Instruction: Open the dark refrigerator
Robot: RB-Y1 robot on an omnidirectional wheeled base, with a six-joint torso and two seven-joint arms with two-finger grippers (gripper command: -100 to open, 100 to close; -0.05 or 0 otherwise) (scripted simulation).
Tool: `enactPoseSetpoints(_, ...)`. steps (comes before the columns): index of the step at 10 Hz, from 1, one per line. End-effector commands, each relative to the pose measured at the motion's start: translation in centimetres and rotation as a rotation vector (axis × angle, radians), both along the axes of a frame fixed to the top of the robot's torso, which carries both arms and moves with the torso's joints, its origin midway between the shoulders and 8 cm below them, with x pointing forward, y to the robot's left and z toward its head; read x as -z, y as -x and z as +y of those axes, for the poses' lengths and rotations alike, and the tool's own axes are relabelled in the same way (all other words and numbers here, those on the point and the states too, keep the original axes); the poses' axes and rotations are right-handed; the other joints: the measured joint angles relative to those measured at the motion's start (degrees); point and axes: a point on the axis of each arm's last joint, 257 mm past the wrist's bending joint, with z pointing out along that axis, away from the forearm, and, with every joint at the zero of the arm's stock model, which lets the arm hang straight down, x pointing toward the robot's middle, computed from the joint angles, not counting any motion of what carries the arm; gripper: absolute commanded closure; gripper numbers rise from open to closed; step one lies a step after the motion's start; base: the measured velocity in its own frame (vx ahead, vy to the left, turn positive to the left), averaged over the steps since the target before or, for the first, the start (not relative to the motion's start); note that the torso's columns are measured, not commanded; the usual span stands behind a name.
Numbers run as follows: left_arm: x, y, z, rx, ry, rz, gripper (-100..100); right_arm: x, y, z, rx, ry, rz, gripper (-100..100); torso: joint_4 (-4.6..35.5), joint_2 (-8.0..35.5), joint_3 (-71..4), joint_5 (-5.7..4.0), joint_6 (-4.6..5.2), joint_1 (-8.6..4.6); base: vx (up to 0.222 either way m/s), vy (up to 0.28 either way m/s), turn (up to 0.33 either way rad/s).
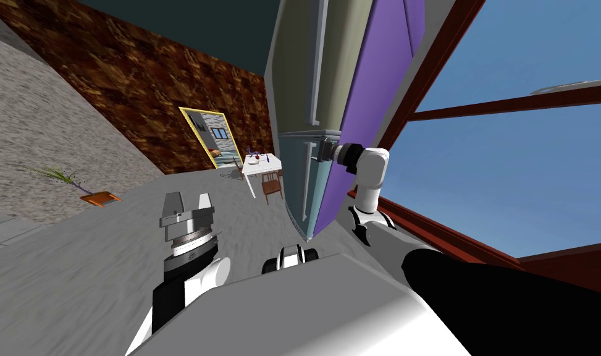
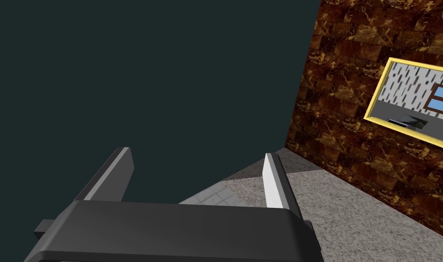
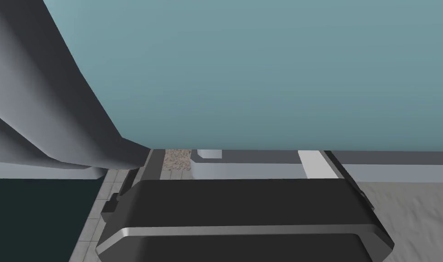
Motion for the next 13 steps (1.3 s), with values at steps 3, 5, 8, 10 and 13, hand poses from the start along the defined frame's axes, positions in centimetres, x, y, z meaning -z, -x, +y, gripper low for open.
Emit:
enactPoseSetpoints(3, 0.0, 0.0, 0.0, 0.0, 0.0, 0.0, 0, 0.1, -0.1, -1.6, 0.073, 0.013, 0.001, 100, -0.3, -0.3, 0.0, 0.05, 0.0, 0.54, 0.028, 0.215, -0.026)
enactPoseSetpoints(5, 0.0, 0.0, 0.0, 0.0, 0.001, 0.0, 0, 0.0, 0.0, -2.4, 0.11, 0.016, 0.001, 100, -0.4, -0.4, -0.2, -0.07, -0.01, 0.11, -0.016, 0.25, -0.007)
enactPoseSetpoints(8, 0.0, 0.0, 0.0, 0.0, 0.001, 0.0, 0, 0.0, 0.1, -4.1, 0.184, 0.017, 0.001, 100, -0.4, -0.5, -0.2, -0.11, -0.01, 0.08, -0.009, 0.295, -0.014)
enactPoseSetpoints(10, 0.0, 0.0, 0.0, 0.0, 0.0, 0.0, 0, -0.2, 0.3, -5.9, 0.261, 0.014, 0.0, 100, -0.4, -0.4, -0.2, -0.11, -0.08, -0.03, 0.012, 0.334, -0.001)
enactPoseSetpoints(13, 0.0, 0.0, 0.0, 0.0, 0.0, 0.0, 0, -0.4, 0.7, -7.7, 0.338, 0.005, -0.001, 100, -0.3, -0.3, -0.2, -0.09, -0.11, -0.3, 0.009, 0.309, -0.015)
